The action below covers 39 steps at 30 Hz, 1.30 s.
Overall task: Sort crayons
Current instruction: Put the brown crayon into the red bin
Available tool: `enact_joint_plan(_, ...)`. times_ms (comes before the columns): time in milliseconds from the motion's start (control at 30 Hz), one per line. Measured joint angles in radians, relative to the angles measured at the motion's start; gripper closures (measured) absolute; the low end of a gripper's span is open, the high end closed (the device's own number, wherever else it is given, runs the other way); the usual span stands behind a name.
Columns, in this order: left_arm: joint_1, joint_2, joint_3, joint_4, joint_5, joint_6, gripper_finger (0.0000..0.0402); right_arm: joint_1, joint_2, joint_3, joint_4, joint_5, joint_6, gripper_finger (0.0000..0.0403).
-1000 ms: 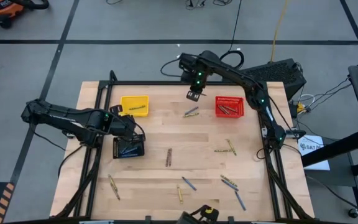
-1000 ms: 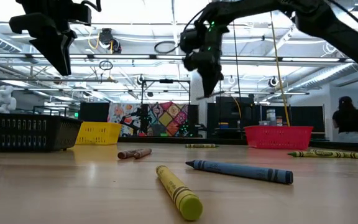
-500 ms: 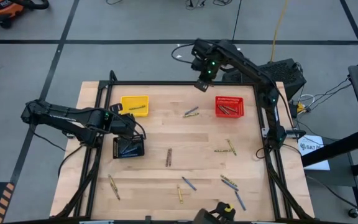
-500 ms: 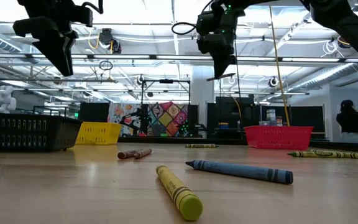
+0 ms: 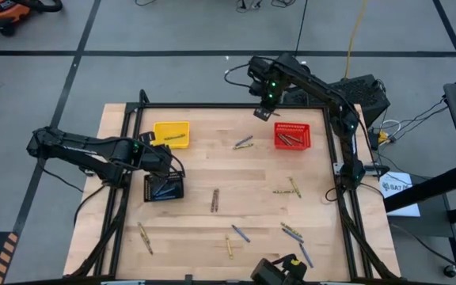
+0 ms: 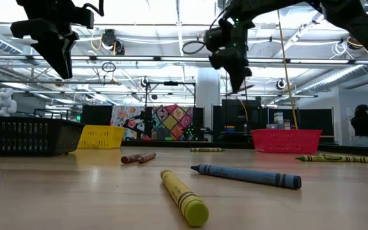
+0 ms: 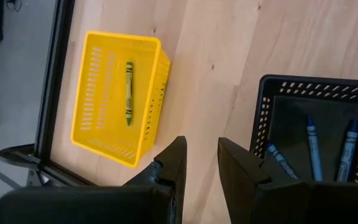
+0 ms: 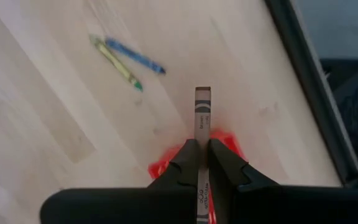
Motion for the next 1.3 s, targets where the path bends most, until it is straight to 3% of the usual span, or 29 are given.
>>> enact_joint_plan(400,0.000,0.000,0.000,0.004,0.000,0.001,0.0317,-0.055,-0.286,-0.547,0.269,-0.004,0.076,0.0403)
enact_joint_plan(600,0.000,0.000,0.000,0.019,0.000,0.000,0.0317,-0.062,-0.372,-0.748,0.410,-0.002,0.121,0.0403)
enact_joint_plan(900,0.000,0.000,0.000,0.072,-0.009,0.001,0.0317,-0.065,-0.373,-0.910,0.586,-0.001,0.127,0.0403)
enact_joint_plan(1167,0.029,0.000,-0.001,0.210,-0.219,0.137,0.0317,-0.088,-0.374,-0.965,0.660,-0.001,0.067,0.0403)
enact_joint_plan(1300,0.068,0.000,0.000,0.306,-0.269,0.194,0.0317,-0.099,-0.374,-1.001,0.646,0.003,0.080,0.0397)
